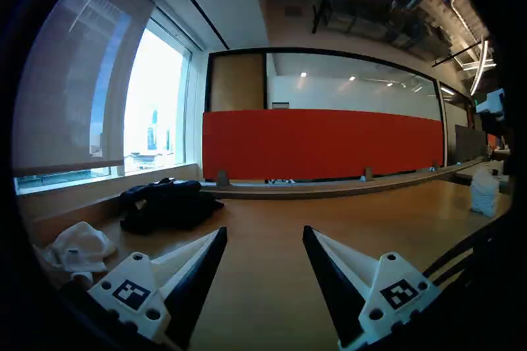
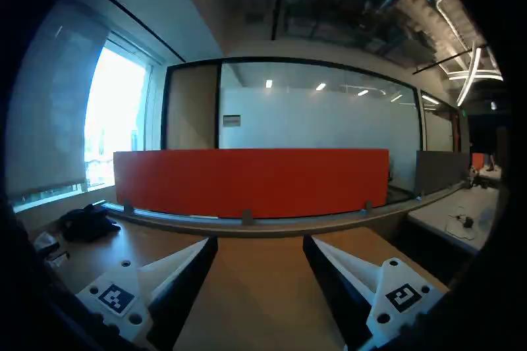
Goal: Fold towel
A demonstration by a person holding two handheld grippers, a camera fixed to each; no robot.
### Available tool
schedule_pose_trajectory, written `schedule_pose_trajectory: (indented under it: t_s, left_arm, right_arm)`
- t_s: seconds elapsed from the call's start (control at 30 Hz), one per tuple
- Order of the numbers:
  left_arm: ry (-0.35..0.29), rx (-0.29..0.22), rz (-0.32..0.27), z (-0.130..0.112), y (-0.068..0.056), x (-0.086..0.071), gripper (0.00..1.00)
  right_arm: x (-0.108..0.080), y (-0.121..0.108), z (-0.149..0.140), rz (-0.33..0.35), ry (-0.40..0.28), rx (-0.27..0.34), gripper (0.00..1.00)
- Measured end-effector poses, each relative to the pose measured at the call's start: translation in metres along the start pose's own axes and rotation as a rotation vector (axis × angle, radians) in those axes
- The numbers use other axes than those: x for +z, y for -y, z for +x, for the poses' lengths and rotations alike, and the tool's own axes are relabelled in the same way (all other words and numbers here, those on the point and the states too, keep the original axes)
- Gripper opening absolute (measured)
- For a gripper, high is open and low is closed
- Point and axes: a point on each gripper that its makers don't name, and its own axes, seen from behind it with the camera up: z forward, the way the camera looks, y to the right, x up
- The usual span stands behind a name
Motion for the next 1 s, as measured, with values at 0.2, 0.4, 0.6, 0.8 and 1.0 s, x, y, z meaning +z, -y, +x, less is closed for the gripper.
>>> schedule_pose_trajectory:
  t_s: [0.2,0.4,0.6,0.8,1.0]
  left_arm:
    - [0.0,-0.001,0.0,0.0,0.0,0.0,0.85]
    - [0.0,0.0,0.0,0.0,0.0,0.0,0.85]
    - [0.0,-0.001,0.0,0.0,-0.001,0.0,0.85]
    - [0.0,-0.001,0.0,0.0,-0.001,0.001,0.85]
    - [0.0,0.0,0.0,0.0,-0.001,0.0,0.85]
  right_arm:
    - [0.004,-0.01,-0.024,-0.005,-0.005,-0.015,1.0]
    - [0.002,-0.015,-0.051,0.017,-0.02,0.01,1.0]
    - [-0.003,-0.022,-0.078,0.036,-0.026,0.024,1.0]
    - [-0.004,-0.036,-0.102,0.02,-0.029,0.046,1.0]
    - [-0.005,-0.04,-0.118,0.026,-0.042,0.091,1.0]
